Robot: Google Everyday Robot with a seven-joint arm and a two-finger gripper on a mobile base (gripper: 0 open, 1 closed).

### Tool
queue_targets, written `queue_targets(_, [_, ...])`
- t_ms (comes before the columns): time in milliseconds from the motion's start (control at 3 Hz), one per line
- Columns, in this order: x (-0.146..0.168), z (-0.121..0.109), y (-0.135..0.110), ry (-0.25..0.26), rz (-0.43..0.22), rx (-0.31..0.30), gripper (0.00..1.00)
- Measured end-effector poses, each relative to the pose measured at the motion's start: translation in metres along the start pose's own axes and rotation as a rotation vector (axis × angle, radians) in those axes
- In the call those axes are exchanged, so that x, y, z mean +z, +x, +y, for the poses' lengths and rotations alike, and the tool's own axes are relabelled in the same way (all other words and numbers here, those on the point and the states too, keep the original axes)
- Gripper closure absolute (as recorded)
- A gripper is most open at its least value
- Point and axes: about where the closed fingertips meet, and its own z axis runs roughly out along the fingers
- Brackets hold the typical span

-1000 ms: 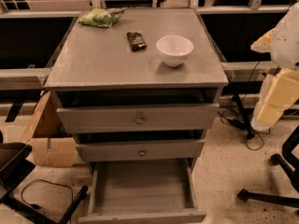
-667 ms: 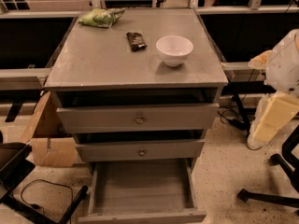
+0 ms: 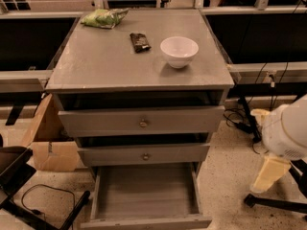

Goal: Close bottom drawer

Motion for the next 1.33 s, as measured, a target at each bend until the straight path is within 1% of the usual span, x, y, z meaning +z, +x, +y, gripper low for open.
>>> queue_targets(333, [0.055,0.01,0.026,0.03,0.019,-0.011,0.0])
queue_targets(667, [0.093,0.012,0.039,0.055,0.0,-0.001,0.0])
queue_targets(1000, [0.093,0.012,0.039,0.055,0.0,-0.001,0.0])
queue_targets(1333, [0.12,0.02,0.038,0.052,-0.006,-0.004,0.0])
